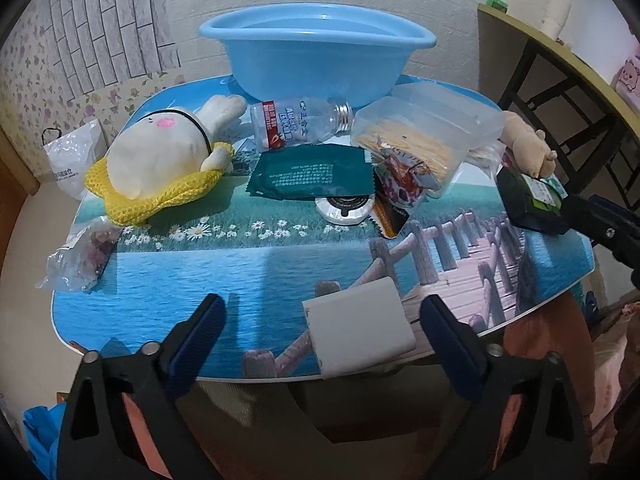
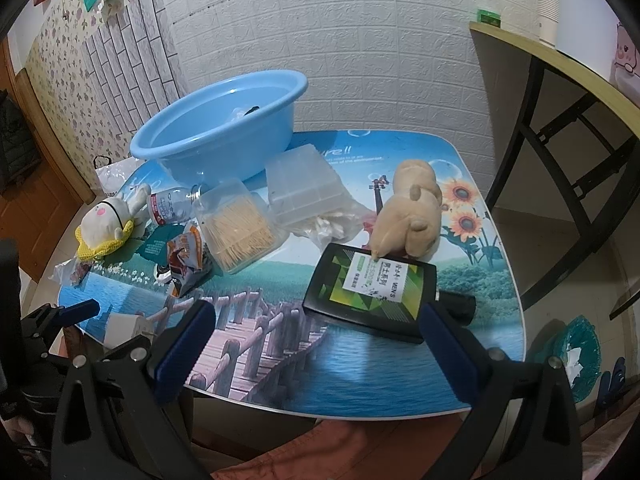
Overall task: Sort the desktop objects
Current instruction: 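Grasp the black labelled bottle with the right gripper while the left gripper approaches the white charger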
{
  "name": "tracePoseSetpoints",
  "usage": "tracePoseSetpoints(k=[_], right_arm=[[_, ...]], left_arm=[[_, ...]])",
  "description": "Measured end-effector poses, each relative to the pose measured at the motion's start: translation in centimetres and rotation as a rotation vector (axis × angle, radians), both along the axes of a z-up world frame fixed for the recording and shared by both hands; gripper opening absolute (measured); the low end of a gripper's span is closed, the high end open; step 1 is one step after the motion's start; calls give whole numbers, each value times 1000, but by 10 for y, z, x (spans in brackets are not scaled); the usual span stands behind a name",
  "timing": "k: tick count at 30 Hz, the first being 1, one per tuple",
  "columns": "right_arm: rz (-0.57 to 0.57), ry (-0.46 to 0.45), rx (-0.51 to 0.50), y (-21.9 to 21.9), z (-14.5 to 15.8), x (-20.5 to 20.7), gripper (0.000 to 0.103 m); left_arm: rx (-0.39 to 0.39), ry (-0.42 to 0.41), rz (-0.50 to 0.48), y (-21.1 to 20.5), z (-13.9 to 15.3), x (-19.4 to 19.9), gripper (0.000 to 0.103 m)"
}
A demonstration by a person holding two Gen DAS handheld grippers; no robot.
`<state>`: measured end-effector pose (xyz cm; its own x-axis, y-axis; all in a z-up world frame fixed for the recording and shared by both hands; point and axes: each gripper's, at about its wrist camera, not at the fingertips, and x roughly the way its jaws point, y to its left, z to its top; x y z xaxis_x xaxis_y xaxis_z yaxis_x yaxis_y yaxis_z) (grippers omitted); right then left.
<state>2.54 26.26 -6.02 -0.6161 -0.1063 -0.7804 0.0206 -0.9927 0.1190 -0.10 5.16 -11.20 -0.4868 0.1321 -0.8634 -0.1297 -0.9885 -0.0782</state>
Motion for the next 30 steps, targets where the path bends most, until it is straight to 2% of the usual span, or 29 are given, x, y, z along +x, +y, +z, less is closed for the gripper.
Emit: tracePoseSetpoints(k=[3,17,30], right_arm=[[0,-1,0,0,0,0,103],[-3,-4,6,2,-4,4,103],[-61,-55,2,20,-22,1,103]], left_arm=[[14,1,-11,2,1,0,88],[19,-6,-31,5,2,4,87],[-30,-25,-25,9,2,6,87]])
